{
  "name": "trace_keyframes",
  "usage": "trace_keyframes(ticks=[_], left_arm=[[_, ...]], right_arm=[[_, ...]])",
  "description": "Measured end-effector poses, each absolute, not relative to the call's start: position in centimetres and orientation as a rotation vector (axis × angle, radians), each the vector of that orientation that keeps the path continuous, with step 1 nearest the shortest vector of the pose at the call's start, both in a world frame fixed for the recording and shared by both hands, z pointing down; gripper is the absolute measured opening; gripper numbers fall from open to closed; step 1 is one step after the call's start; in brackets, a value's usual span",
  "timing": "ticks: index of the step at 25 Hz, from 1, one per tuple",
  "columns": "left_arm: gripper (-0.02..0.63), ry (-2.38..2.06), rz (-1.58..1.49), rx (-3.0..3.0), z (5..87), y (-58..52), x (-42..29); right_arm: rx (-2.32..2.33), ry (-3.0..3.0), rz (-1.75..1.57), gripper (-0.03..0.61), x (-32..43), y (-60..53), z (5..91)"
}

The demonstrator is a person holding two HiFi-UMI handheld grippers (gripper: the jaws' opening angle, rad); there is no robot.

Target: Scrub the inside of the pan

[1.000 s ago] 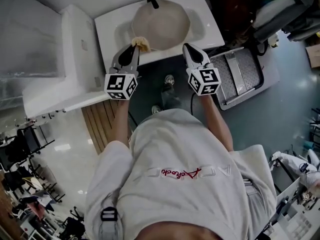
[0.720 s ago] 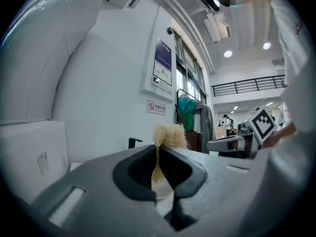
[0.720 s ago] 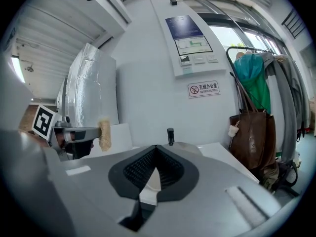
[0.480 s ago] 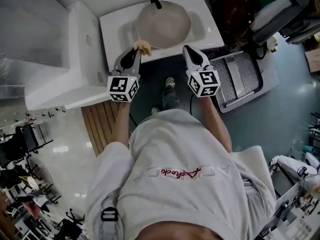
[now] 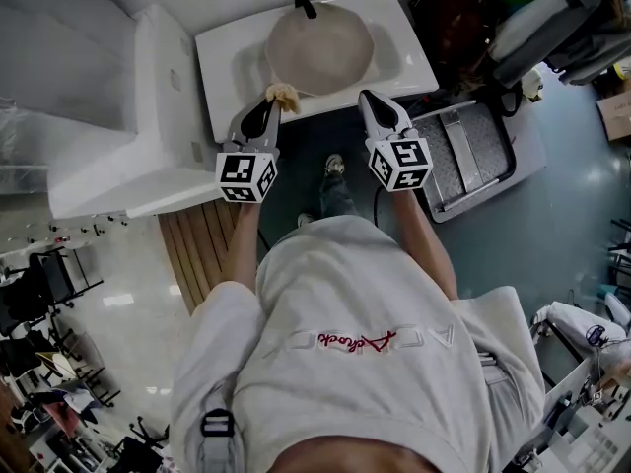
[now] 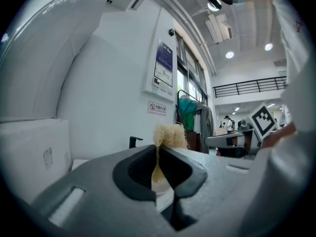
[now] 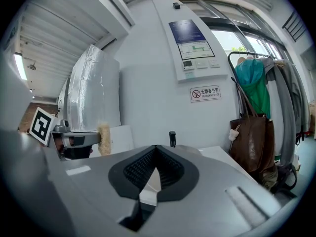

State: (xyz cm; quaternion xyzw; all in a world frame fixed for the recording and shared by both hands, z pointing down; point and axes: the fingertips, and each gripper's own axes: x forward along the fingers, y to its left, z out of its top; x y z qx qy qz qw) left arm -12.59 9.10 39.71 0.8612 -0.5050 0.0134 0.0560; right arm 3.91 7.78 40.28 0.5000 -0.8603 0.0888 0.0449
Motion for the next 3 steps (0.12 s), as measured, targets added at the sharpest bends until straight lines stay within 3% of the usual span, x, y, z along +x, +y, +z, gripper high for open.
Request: trace_keyframes(ticks=[3], left_arm=[[0.018, -1.526, 0.045, 2.611, 40.01, 9.37, -12.52]], right_arm=[[1.531, -2.621, 0.275, 0.006, 3.96, 8.04, 40.46]])
